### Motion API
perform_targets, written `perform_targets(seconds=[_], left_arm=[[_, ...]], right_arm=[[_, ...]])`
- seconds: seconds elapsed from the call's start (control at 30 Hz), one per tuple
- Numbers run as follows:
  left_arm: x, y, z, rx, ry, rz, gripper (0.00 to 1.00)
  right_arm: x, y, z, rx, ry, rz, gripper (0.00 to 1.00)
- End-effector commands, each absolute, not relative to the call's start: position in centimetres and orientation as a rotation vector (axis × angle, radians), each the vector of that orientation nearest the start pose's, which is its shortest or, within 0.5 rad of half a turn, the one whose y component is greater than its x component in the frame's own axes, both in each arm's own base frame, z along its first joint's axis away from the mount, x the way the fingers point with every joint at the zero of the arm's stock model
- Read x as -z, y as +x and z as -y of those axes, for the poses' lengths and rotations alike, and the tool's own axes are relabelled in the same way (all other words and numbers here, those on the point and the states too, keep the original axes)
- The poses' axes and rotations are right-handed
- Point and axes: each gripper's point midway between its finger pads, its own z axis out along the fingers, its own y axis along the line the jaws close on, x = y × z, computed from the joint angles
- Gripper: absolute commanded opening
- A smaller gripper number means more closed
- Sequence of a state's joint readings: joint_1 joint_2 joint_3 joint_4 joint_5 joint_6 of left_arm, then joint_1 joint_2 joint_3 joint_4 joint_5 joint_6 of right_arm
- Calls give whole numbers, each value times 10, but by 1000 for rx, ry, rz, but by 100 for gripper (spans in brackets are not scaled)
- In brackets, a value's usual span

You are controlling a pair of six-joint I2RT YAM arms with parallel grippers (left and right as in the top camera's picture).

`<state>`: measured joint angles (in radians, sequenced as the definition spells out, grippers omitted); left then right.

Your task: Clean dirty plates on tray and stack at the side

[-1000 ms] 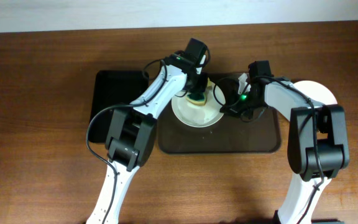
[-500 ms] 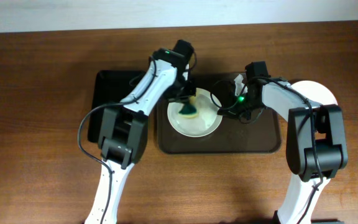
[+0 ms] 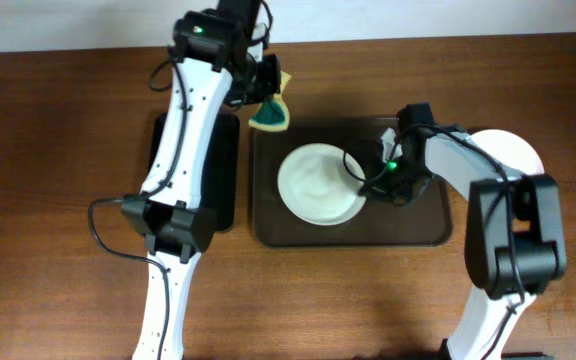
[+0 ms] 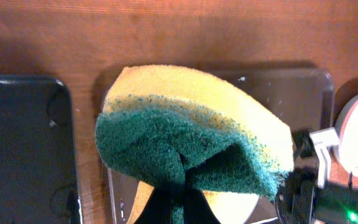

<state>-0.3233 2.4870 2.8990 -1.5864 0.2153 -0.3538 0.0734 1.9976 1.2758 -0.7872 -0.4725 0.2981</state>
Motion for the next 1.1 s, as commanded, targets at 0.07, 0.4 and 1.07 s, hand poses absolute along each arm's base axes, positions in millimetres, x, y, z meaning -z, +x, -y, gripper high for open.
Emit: perform_targets(seconds=[0.07,0.4,1.07], left_arm=[[-221,482,188,449,20,-2774,0],[-220,476,186,423,19,-2796,0],[-304,455,144,226,-37,-2602,0]], right_arm=[[-81,353,-61,-193,241,-2942,4],[-180,330,-21,644,290,-2504,4],[-268,334,-50,995,198,-1925,4]])
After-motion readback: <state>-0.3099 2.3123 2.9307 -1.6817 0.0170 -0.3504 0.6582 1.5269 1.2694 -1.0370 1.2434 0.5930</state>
